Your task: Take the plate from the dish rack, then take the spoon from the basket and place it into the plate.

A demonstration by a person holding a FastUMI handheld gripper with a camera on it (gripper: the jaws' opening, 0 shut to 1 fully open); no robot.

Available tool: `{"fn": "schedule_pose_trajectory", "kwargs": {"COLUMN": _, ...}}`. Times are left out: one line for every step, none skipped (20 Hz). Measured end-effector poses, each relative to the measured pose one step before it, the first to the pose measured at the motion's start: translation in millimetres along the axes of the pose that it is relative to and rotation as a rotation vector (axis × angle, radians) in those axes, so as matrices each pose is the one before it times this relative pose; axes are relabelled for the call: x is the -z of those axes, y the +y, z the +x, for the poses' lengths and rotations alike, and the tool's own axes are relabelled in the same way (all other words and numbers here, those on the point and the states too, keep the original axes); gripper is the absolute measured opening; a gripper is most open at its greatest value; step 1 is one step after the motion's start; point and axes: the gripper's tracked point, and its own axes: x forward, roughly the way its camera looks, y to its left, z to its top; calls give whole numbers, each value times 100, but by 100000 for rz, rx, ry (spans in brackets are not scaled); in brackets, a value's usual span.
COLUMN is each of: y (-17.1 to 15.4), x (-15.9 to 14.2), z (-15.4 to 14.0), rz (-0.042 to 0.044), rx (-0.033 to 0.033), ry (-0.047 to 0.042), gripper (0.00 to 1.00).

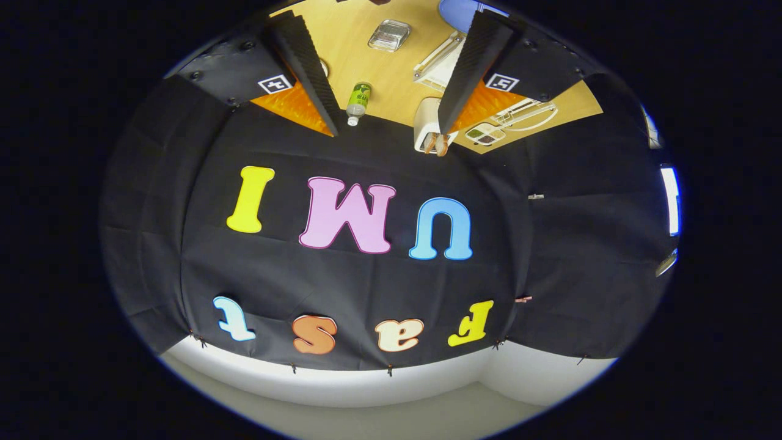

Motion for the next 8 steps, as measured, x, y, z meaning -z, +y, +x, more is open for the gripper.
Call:
{"fn": "schedule_pose_trajectory", "kwargs": {"y": -34, "x": -91, "z": 122, "rz": 218, "rx": -780, "ry": -240, "gripper": 98}}
{"fn": "schedule_pose_trajectory", "kwargs": {"y": 77, "x": -69, "z": 158, "rz": 500, "rx": -752, "ry": -179, "gripper": 98}}
{"fn": "schedule_pose_trajectory", "kwargs": {"y": -28, "x": 37, "z": 60, "rz": 678, "rx": -616, "ry": 1, "gripper": 98}}
{"fn": "schedule_pose_trajectory", "kwargs": {"y": -57, "x": 80, "z": 31, "rz": 482, "rx": -577, "ry": 106, "gripper": 98}}
{"fn": "schedule_pose_trajectory", "kwargs": {"y": -121, "x": 89, "z": 80, "rz": 31, "rx": -486, "ry": 268, "gripper": 98}}
{"fn": "schedule_pose_trajectory", "kwargs": {"y": -172, "x": 156, "z": -35, "rz": -114, "rx": -46, "ry": 0, "gripper": 98}}
{"fn": "schedule_pose_trajectory", "kwargs": {"y": -6, "x": 120, "z": 90, "rz": 83, "rx": -321, "ry": 163, "gripper": 98}}
{"fn": "schedule_pose_trajectory", "kwargs": {"y": 75, "x": 161, "z": -32, "rz": 472, "rx": -250, "ry": 372, "gripper": 98}}
